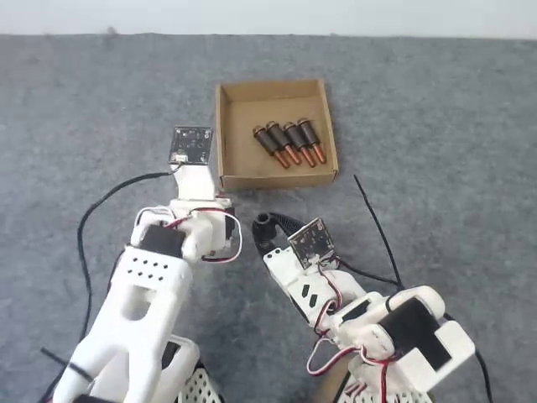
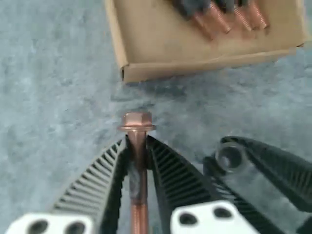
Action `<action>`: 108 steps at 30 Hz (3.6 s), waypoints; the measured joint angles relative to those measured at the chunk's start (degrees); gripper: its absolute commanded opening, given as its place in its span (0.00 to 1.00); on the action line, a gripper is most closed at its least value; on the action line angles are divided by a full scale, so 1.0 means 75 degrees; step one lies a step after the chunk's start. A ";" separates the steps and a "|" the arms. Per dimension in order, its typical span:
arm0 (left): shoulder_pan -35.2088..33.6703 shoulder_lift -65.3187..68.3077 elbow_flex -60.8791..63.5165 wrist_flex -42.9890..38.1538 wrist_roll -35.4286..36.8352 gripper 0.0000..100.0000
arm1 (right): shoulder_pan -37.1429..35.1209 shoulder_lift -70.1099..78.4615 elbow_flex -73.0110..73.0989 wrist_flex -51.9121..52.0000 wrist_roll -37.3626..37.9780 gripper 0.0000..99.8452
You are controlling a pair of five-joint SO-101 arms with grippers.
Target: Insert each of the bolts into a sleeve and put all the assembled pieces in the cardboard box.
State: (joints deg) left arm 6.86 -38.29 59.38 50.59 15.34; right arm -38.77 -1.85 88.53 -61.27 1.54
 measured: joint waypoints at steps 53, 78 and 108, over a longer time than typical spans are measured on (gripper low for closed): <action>-0.0914 0.7420 -0.5240 0.2555 -0.0668 0.01 | 0.0152 0.0000 0.0000 0.0000 0.0000 0.01; -0.0387 0.6001 -0.4360 0.1840 -0.0680 0.02 | 0.0164 0.0000 0.0000 0.0750 0.0000 0.01; -0.0363 0.6224 -0.4114 0.1922 -0.0715 0.12 | 0.0164 0.0000 0.0000 0.0750 0.0000 0.01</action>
State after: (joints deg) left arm 4.13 8.40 28.53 65.01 9.98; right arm -37.54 -1.85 88.53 -55.65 1.54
